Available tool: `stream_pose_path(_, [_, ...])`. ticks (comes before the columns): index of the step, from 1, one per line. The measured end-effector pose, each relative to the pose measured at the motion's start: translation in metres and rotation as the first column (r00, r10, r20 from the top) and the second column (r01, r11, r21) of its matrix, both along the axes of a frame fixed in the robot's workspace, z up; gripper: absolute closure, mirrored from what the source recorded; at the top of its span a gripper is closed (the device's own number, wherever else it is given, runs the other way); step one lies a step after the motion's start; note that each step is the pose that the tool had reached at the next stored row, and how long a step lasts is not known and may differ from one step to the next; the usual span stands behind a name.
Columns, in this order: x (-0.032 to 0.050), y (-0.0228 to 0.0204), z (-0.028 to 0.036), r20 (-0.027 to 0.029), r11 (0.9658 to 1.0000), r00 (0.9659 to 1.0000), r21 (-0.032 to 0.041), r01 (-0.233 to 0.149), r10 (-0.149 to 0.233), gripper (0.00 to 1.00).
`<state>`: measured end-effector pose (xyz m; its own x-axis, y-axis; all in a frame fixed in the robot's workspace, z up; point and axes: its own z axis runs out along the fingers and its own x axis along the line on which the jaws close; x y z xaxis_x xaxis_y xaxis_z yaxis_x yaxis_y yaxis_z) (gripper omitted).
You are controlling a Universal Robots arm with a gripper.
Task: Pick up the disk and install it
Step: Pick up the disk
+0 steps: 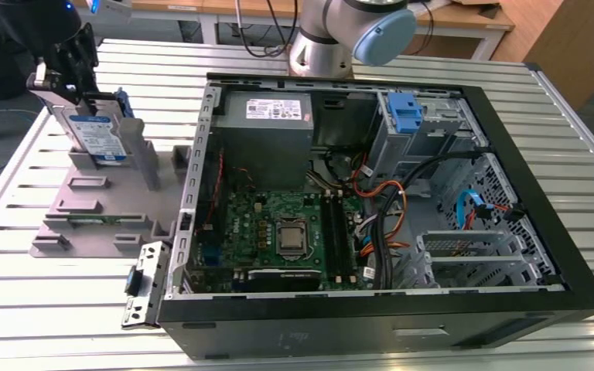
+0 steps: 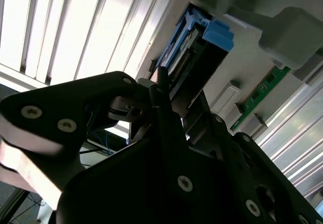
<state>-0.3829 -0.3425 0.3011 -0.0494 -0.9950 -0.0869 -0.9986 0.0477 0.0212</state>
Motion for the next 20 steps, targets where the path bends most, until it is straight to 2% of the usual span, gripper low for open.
stream_pose_path(7, [0.0002,0.0000,0.0000,0.0001,1.0000,1.0000,0.0000,0.000,0.000,0.65])
stream_pose_path(12, [0.0002,0.0000,0.0034,0.0001,1.0000,1.0000,0.0001,0.000,0.000,0.65])
stream_pose_path(20, [0.0002,0.0000,0.0041,0.0002,1.0000,1.0000,0.0001,0.000,0.000,0.65])
